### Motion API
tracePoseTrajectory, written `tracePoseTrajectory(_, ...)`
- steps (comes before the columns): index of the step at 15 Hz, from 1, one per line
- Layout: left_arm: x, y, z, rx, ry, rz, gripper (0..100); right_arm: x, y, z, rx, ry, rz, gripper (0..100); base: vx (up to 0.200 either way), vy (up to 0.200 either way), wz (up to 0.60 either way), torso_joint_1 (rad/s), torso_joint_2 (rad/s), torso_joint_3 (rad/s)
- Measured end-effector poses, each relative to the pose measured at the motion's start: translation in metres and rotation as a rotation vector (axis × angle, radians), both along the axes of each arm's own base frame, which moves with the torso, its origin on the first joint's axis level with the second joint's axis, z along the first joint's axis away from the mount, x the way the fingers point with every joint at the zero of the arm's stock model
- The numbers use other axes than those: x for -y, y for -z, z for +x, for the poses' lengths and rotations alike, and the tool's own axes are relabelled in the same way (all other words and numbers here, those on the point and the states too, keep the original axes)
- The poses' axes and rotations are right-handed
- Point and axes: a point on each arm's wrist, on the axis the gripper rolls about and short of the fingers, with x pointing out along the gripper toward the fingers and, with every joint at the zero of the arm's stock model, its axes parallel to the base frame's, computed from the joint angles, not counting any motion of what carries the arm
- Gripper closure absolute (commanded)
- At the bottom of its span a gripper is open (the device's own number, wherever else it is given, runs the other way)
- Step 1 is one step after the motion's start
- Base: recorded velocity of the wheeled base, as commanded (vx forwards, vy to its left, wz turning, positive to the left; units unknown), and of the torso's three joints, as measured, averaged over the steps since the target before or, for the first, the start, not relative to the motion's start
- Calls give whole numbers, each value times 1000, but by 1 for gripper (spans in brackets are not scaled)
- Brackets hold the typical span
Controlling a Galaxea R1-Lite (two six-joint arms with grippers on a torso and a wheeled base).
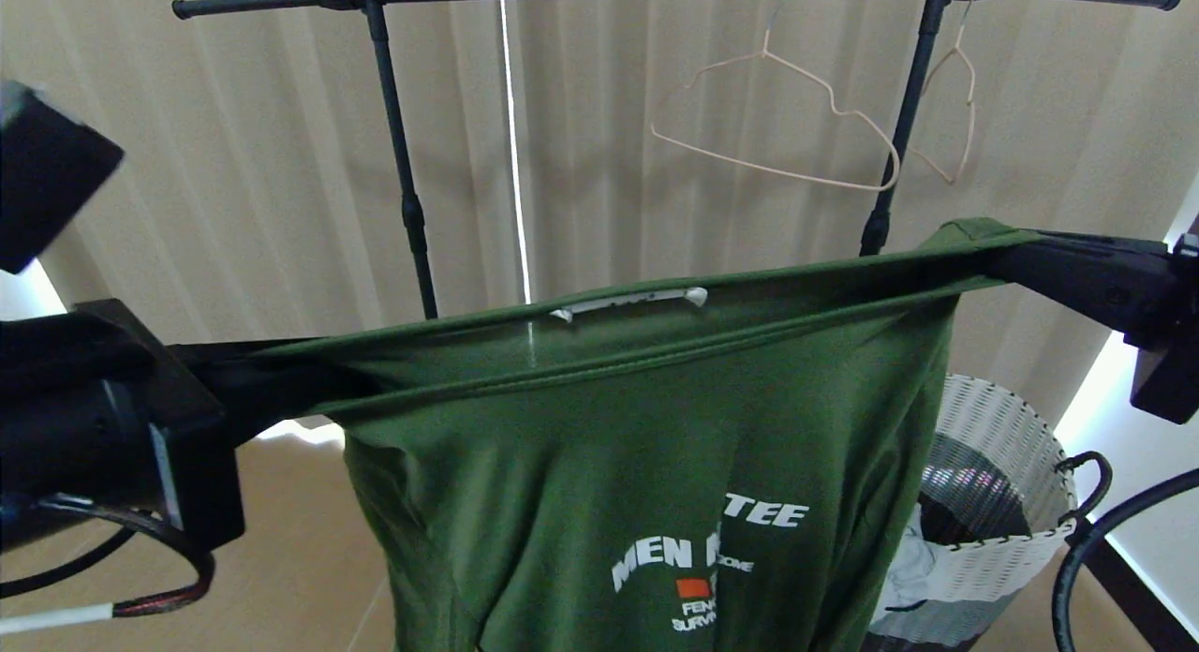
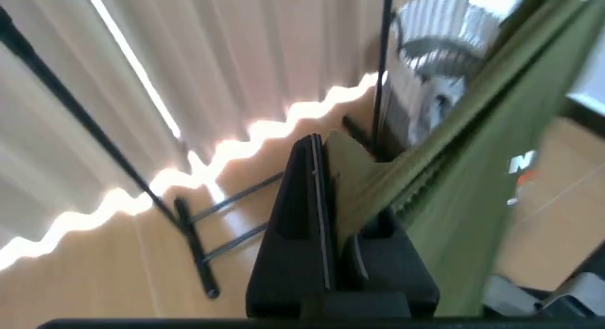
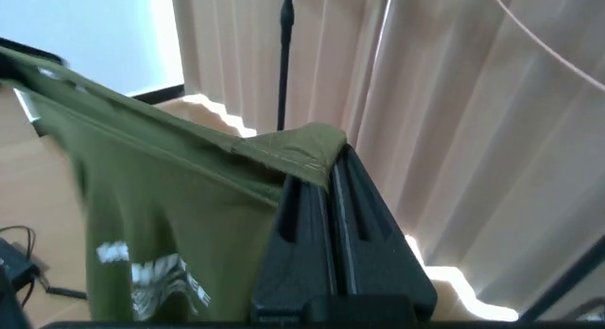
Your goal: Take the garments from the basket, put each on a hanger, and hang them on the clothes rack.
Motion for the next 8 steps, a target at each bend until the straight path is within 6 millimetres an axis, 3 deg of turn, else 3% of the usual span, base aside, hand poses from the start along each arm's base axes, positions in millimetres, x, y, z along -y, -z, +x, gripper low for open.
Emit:
tracePoseTrajectory(4,-17,-33,3,141,73,-99,100,-1,-14,18,37,41,19,100,0,0,0,0,0,0)
tracePoseTrajectory(6,-14,-52,11,206,65,-134,100,-2,-22,23,55,50,29,100,0,0,0,0,0,0)
tracePoseTrajectory(8,-9,-59,22,225,52,-144,100,-3,-26,27,62,57,32,100,0,0,0,0,0,0)
